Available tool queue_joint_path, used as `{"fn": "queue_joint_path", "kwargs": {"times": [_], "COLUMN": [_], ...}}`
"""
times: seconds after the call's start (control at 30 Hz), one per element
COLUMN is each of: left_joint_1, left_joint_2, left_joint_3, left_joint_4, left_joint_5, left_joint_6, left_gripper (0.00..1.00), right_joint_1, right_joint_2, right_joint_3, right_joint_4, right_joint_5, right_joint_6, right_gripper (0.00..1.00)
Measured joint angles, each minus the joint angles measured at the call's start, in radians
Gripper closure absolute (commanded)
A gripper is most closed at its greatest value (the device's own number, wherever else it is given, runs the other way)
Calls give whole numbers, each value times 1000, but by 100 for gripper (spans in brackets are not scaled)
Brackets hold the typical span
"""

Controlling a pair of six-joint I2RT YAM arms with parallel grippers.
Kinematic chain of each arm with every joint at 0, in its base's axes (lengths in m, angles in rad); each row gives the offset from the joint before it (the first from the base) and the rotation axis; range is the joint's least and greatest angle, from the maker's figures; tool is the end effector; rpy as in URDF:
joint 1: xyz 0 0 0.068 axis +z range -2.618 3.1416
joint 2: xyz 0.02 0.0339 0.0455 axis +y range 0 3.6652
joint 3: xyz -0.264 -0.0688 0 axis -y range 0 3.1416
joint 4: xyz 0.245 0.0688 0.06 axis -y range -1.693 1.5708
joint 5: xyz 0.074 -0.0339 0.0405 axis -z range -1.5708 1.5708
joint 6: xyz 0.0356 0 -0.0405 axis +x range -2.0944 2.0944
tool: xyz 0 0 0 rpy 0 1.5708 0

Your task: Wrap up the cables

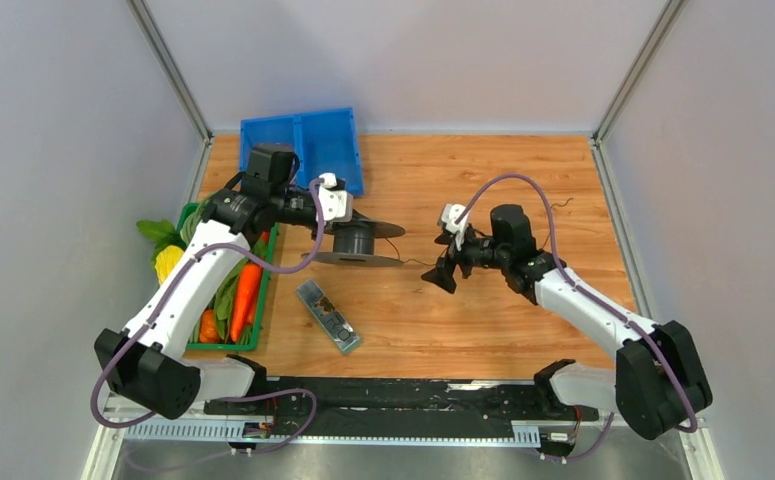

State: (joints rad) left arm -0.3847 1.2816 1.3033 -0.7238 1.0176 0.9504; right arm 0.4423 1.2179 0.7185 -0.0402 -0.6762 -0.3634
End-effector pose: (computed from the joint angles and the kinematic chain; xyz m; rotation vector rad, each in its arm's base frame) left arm 0.2288 -0.1253 0.3720 1.5920 1.2103 -0.7863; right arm 0.2253 0.1314 0.2443 -1.1658 1.7057 0.7572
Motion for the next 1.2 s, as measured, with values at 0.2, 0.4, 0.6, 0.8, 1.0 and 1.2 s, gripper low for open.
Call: {"fn": "queue_joint_path", "kwargs": {"times": [0.2, 0.4, 0.6, 0.8, 1.0, 1.2], "left_joint_1": [0, 0, 1, 5, 27, 40], "left_joint_2": [-19, -20, -28, -33, -38, -39], "left_joint_3": [31, 31, 31, 41, 48, 48], "left_joint_4": [-14, -11, 19, 32, 74, 97], "left_joint_5": [10, 10, 10, 9, 17, 21], "left_joint_6": [-17, -59, -114, -144, -202, -235], "left_gripper": [100, 100, 100, 100, 100, 100], "right_joint_1": [103, 138, 158, 177, 178, 178], "right_joint_2": [34, 159, 231, 271, 293, 290], "right_joint_3": [-45, -40, -40, -40, -44, -61], "right_joint_4": [173, 374, 488, 595, 611, 597], "right_joint_5": [-47, -57, -78, -97, -97, -92], "right_joint_6": [-44, -13, 27, 49, 45, 26], "right_gripper": [4, 14, 25, 47, 69, 98]}}
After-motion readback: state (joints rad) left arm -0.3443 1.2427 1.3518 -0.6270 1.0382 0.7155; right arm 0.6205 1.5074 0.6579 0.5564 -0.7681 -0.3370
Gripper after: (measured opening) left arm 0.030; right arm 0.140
